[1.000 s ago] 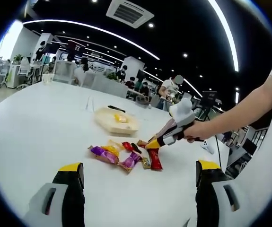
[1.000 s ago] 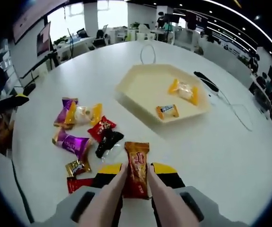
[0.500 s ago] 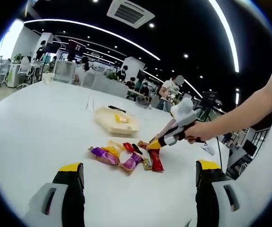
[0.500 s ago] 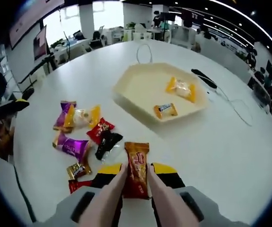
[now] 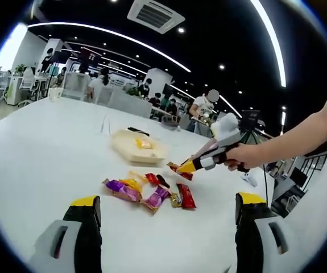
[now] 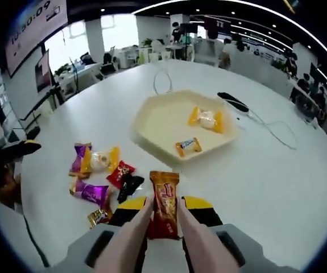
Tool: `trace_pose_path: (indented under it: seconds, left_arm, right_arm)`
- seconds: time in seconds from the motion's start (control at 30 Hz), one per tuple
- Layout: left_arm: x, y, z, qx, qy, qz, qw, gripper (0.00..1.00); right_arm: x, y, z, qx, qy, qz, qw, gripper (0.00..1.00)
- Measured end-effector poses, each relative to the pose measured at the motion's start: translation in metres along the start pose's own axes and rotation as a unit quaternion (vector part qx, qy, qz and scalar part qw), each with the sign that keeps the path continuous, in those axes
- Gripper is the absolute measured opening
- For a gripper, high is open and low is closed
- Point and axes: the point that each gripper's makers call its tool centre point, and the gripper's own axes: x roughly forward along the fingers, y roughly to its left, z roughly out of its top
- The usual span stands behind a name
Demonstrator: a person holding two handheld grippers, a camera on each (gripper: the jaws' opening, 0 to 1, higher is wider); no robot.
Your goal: Place the target food into the container with the food tongs after gripping and lifting it, then release it inside without dropping or visibly crushing the food.
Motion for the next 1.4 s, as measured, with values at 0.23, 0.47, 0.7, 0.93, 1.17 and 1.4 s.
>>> trace_pose_path:
  seconds: [0.23,0.47,0.7,0.93,1.17,1.4]
  left_arm:
    - [-0.003,0.006,0.004,0.002,-0.005,0.008,1.0000,0.99]
    - [-0.006,0.010,0.007,0.002,-0.012,0.014,0.9998,0.99]
    - [-0.006,0.012,0.000,0.001,-0.006,0.012,0.9999,0.99]
    - [-0.002,0.000,0.000,0.002,0.000,-0.001,1.0000,0.99]
    - [0.000,-0.002,-0.005,0.005,0.012,-0.008,0.9999,0.99]
    - [0.002,0.000,0.005,0.008,0.005,-0.013,0.9999,0.99]
  right_arm:
    - [-0.009,-0.002,0.017,0.013,-0.027,-0.005,0.9995,0.22]
    - [-0.011,-0.007,0.023,0.052,-0.046,-0.008,0.9975,0.21]
    - [-0.008,0.009,0.010,0.004,-0.012,0.027,0.9995,0.22]
    - [-0.011,0.023,0.001,0.045,-0.017,0.015,0.9987,0.21]
    - [-0.014,0.014,0.007,0.050,-0.021,0.013,0.9984,0.22]
    - [-0.020,0.000,0.025,0.060,-0.042,-0.001,0.9973,0.21]
